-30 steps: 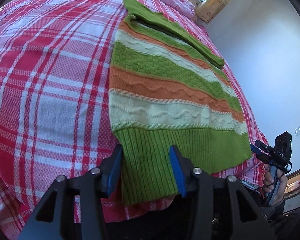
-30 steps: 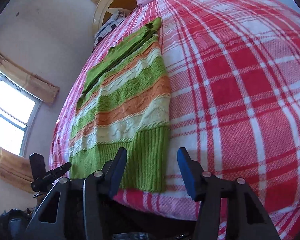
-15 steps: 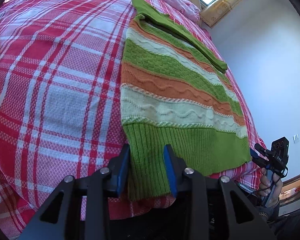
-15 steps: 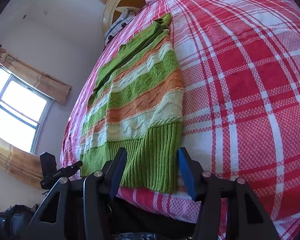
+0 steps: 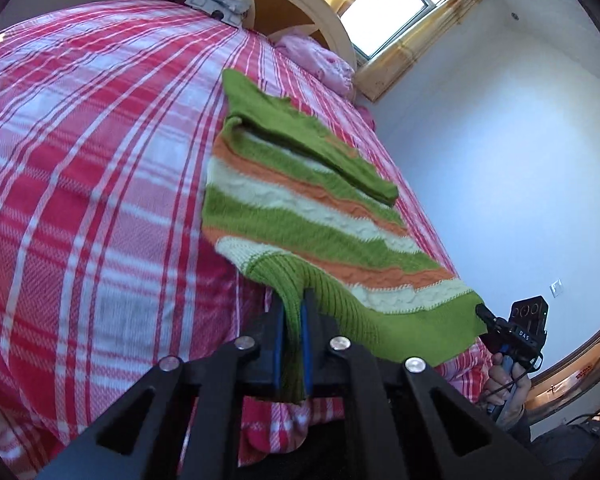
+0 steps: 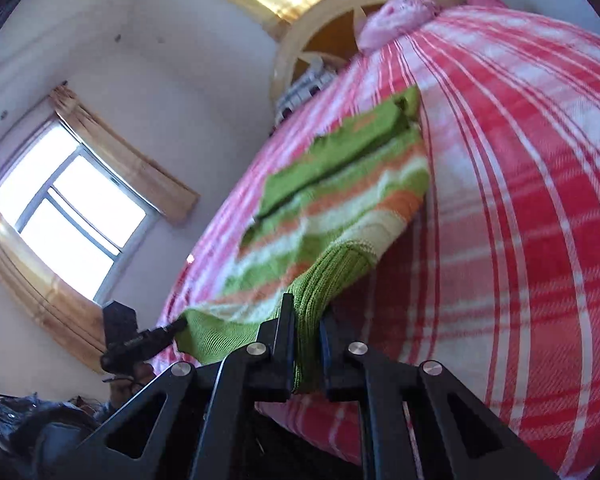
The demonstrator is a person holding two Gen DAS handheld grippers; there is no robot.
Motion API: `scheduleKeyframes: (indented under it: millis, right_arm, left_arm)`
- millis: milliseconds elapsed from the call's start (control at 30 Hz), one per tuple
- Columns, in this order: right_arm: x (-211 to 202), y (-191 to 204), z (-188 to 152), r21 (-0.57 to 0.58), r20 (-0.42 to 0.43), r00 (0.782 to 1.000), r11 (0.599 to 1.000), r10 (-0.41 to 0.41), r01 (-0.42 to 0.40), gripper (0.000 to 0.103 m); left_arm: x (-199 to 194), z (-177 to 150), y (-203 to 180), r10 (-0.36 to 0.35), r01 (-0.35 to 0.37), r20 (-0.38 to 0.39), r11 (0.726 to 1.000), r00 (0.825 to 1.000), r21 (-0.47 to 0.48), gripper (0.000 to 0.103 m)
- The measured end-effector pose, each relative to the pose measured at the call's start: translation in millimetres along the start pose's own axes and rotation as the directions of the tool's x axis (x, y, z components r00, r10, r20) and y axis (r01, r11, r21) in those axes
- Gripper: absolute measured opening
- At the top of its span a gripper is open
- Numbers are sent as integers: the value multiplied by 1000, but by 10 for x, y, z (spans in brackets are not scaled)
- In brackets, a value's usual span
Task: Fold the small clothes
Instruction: 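Fold the hem over onto the collar with both tools, then open both tools and release the hem onto the collar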
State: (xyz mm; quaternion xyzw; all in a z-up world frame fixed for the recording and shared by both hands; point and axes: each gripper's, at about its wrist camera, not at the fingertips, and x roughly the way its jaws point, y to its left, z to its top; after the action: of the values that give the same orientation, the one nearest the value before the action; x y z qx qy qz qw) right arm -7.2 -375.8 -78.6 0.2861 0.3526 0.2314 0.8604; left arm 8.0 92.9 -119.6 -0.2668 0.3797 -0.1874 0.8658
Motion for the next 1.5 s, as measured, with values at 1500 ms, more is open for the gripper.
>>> scheduleKeyframes:
  millis: [1500]
  right_arm:
    - [1816,-508,2746,6,73,987,990,-142,142,9]
  left_arm:
    - [1315,2380,147,-9,20,136,997,991,-76,8]
